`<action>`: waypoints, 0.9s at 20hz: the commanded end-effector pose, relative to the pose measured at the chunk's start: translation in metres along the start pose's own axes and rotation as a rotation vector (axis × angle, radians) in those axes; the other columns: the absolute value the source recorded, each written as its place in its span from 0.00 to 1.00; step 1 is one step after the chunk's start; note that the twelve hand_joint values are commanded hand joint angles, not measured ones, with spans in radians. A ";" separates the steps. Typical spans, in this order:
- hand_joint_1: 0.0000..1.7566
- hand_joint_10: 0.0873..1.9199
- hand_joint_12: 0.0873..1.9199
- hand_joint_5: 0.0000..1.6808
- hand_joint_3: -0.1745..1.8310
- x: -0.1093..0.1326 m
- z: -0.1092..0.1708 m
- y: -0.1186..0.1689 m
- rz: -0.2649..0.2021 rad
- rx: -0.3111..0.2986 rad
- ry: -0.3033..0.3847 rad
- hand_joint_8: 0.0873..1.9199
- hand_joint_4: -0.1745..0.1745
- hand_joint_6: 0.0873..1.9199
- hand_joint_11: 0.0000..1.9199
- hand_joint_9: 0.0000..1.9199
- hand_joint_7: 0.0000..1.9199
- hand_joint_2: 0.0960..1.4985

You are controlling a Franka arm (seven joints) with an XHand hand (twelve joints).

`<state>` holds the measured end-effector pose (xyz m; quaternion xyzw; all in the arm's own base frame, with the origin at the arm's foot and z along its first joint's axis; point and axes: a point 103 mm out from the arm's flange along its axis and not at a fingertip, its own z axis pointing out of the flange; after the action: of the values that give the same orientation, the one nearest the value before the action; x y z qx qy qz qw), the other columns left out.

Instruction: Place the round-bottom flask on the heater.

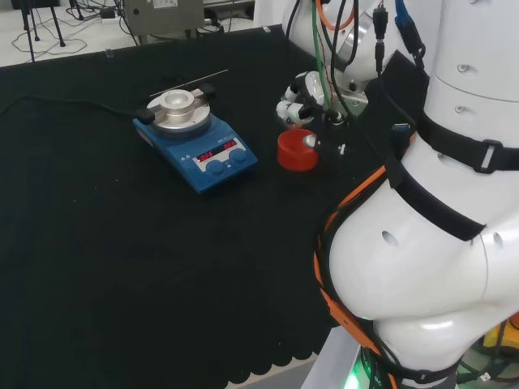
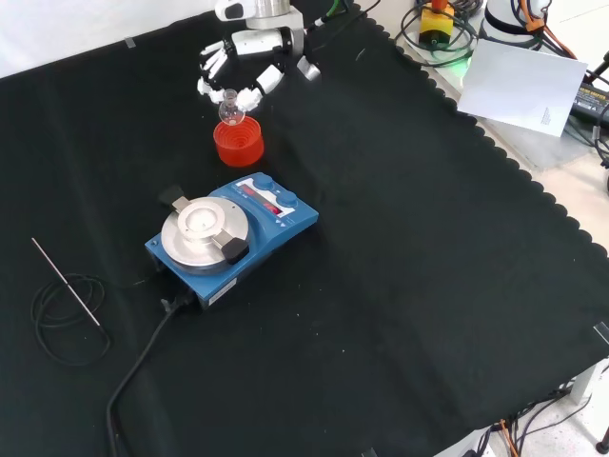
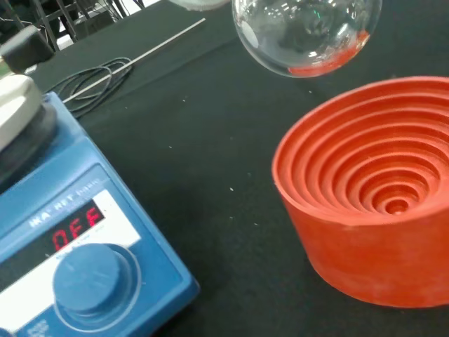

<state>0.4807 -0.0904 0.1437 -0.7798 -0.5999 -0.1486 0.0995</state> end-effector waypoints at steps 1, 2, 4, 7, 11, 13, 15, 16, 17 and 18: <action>0.62 0.25 0.66 0.62 0.00 0.009 -0.004 -0.002 -0.007 0.005 0.005 0.26 0.67 0.48 0.12 0.37 0.29 0.77; 0.62 0.25 0.66 0.62 0.00 0.013 -0.006 0.000 -0.008 0.003 0.007 0.26 0.68 0.48 0.12 0.37 0.29 0.77; 0.62 0.25 0.66 0.62 0.00 0.024 -0.012 0.006 -0.012 0.000 0.024 0.26 0.68 0.48 0.12 0.37 0.29 0.77; 0.62 0.25 0.66 0.62 0.00 0.041 -0.018 0.016 -0.025 -0.005 0.049 0.25 0.68 0.48 0.12 0.37 0.29 0.77; 0.62 0.25 0.66 0.62 0.00 0.065 -0.020 0.032 -0.050 -0.006 0.077 0.25 0.68 0.48 0.12 0.37 0.29 0.77; 0.62 0.25 0.66 0.62 0.00 0.079 -0.020 0.041 -0.066 0.001 0.087 0.25 0.69 0.48 0.12 0.37 0.29 0.77; 0.62 0.25 0.66 0.62 0.00 0.093 -0.019 0.049 -0.079 0.009 0.103 0.25 0.69 0.48 0.12 0.38 0.29 0.77; 0.62 0.25 0.66 0.62 0.00 0.100 -0.018 0.053 -0.084 0.013 0.115 0.25 0.69 0.48 0.12 0.38 0.29 0.77; 0.62 0.25 0.66 0.62 0.00 0.106 -0.018 0.056 -0.089 0.018 0.125 0.25 0.69 0.48 0.13 0.38 0.29 0.77; 0.62 0.25 0.66 0.62 0.00 0.112 -0.017 0.059 -0.094 0.023 0.135 0.25 0.69 0.47 0.13 0.38 0.29 0.77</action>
<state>0.5371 -0.0455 0.1926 -0.7546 -0.6190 -0.1866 0.1123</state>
